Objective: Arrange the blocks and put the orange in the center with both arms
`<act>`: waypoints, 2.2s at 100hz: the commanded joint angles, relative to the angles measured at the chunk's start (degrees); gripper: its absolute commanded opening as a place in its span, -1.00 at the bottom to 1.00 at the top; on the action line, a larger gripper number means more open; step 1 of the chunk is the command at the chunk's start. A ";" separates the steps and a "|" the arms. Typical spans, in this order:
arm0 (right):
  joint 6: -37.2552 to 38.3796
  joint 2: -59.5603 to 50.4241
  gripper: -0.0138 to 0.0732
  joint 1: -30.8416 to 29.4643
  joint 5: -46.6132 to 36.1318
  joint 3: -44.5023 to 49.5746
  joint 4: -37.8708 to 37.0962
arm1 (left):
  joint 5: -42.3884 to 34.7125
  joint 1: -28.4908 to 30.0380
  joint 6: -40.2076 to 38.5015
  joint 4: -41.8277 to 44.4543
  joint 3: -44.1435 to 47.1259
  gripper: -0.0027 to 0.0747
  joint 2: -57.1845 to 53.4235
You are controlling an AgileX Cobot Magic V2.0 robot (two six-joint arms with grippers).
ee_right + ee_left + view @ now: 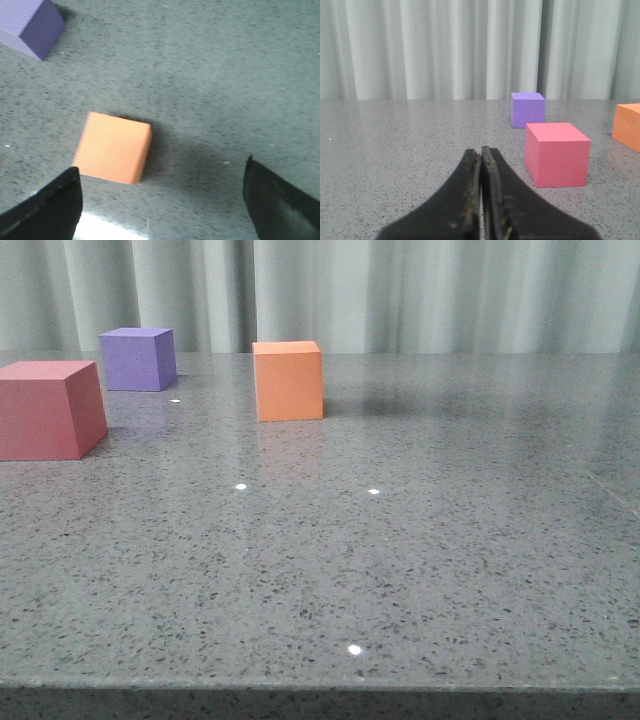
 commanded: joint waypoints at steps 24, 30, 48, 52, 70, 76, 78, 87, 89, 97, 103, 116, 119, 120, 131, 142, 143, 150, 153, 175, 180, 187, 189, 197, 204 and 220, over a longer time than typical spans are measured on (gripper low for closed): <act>-5.40 -10.28 0.78 -7.79 0.93 3.14 0.67 | -4.70 0.16 -0.15 0.01 2.56 -0.98 -2.12; -5.46 -12.71 0.78 -9.15 -0.53 6.55 0.67 | -4.70 0.16 -0.15 0.01 2.56 -0.98 -2.12; -5.46 -22.79 0.78 -13.47 -8.22 23.37 0.67 | -4.70 0.16 -0.15 0.01 2.56 -0.98 -2.12; -5.46 -25.53 0.78 -14.70 -10.11 28.01 0.67 | -4.70 0.16 -0.15 0.01 2.56 -0.98 -2.12; -5.46 -37.65 0.78 -21.22 -18.42 46.32 0.86 | -4.70 0.16 -0.15 0.01 2.56 -0.98 -2.12; -5.46 -41.35 0.78 -23.39 -20.73 52.17 1.17 | -4.70 0.16 -0.15 0.01 2.56 -0.98 -2.12; -5.46 -42.74 0.78 -24.15 -21.45 54.02 1.32 | -4.70 0.16 -0.15 0.01 2.56 -0.98 -2.12; -5.46 -48.74 0.78 -26.89 -24.44 61.67 1.58 | -4.70 0.16 -0.15 0.01 2.56 -0.98 -2.12; -5.46 -50.12 0.78 -27.36 -25.15 62.79 1.58 | -4.70 0.16 -0.15 0.01 2.56 -0.98 -2.12; -5.46 -55.31 0.78 -28.54 -28.19 69.33 1.58 | -4.70 0.16 -0.15 0.01 2.56 -0.98 -2.12; -5.46 -59.56 0.78 -29.01 -30.18 73.55 1.58 | -4.70 0.16 -0.15 0.01 2.56 -0.98 -2.12; -5.46 -67.66 0.78 -29.01 -35.20 82.96 1.58 | -4.70 0.16 -0.15 0.01 2.56 -0.98 -2.12; -5.46 -69.71 0.78 -29.01 -36.46 84.77 1.58 | -4.70 0.16 -0.15 0.01 2.56 -0.98 -2.12; -5.46 -70.17 0.78 -29.01 -37.14 85.63 1.58 | -4.70 0.16 -0.15 0.01 2.56 -0.98 -2.12; -5.46 -76.96 0.78 -29.01 -42.91 90.97 2.26 | -4.70 0.16 -0.15 0.01 2.56 -0.98 -2.12; -5.46 -82.08 0.78 -29.01 -49.07 94.15 1.88 | -4.70 0.16 -0.15 0.01 2.56 -0.98 -2.12; -5.46 -82.54 0.78 -29.01 -49.35 94.42 1.76 | -4.70 0.16 -0.15 0.01 2.56 -0.98 -2.12; -5.46 -83.98 0.78 -29.01 -51.47 95.42 0.50 | -4.70 0.16 -0.15 0.01 2.56 -0.98 -2.12; -5.46 -84.05 0.78 -29.01 -51.89 95.68 0.05 | -4.70 0.16 -0.15 0.01 2.56 -0.98 -2.12; -5.46 -83.91 0.50 -29.01 -51.43 95.86 -0.57 | -4.70 0.16 -0.15 0.01 2.56 -0.98 -2.12; -5.46 -83.91 0.26 -29.01 -51.41 95.86 -0.57 | -4.70 0.16 -0.15 0.01 2.56 -0.98 -2.12; -5.46 -83.91 -0.09 -29.01 -51.11 95.86 -0.57 | -4.70 0.16 -0.15 0.01 2.56 -0.98 -2.12; -5.46 -83.91 -0.16 -29.01 -51.05 95.86 -0.57 | -4.70 0.16 -0.15 0.01 2.56 -0.98 -2.12; -5.46 -83.91 -0.57 -29.01 -50.54 95.86 -0.57 | -4.70 0.16 -0.15 0.01 2.56 -0.98 -2.12; -5.46 -83.91 -0.83 -29.01 -49.94 95.86 -0.57 | -4.70 0.16 -0.15 0.01 2.56 -0.98 -2.12; -5.46 -83.91 -0.84 -29.01 -49.77 95.86 -0.57 | -4.70 0.16 -0.15 0.01 2.56 -0.98 -2.12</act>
